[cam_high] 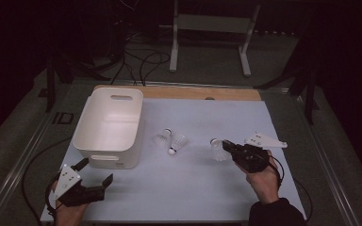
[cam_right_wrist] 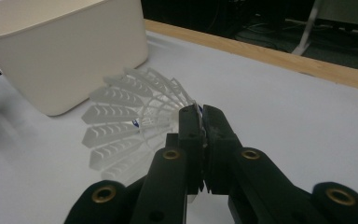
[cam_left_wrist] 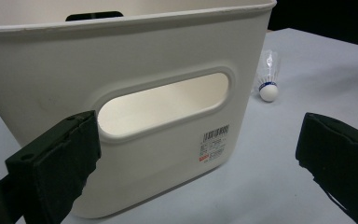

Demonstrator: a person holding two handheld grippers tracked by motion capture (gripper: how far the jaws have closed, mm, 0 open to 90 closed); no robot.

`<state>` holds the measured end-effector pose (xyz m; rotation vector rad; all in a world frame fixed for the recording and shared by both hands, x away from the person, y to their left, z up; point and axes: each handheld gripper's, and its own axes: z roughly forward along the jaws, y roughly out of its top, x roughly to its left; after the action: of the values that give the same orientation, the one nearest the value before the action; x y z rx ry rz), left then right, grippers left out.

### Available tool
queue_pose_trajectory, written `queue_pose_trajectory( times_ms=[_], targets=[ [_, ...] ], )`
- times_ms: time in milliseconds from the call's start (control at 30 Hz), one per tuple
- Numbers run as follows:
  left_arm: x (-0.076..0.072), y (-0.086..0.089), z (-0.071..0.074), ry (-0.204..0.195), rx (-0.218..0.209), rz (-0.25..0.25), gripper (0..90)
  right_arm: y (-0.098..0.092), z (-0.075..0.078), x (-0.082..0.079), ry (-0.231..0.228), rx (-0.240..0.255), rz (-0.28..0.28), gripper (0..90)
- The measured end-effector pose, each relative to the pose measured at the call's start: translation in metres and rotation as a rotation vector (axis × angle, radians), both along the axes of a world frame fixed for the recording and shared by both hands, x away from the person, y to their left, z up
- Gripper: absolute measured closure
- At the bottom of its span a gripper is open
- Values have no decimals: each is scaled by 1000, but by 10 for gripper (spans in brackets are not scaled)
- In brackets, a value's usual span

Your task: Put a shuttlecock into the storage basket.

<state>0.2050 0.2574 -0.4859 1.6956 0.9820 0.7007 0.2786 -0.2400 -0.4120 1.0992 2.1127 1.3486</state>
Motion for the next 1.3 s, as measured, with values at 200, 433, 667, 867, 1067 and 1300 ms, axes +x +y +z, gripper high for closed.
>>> queue_pose_trajectory(
  times_ms=[200, 433, 667, 867, 1067, 1300],
  targets=[
    [0, 0, 0, -2, -1, 1, 7, 4, 3, 2, 3, -2, 10, 869],
    [0, 1, 0, -4, 0, 1, 6, 8, 6, 4, 5, -6, 21, 876],
    [0, 1, 0, -4, -1, 7, 6, 11, 10, 7, 1, -2, 33, 884],
    [0, 1, 0, -3, 0, 4, 6, 16, 13, 9, 3, -2, 38, 886],
    [0, 0, 0, -4, 0, 5, 6, 22, 17, 12, -1, -7, 48, 885],
    [0, 0, 0, -3, 0, 4, 6, 25, 21, 15, 7, 15, 57, 885]
  ],
)
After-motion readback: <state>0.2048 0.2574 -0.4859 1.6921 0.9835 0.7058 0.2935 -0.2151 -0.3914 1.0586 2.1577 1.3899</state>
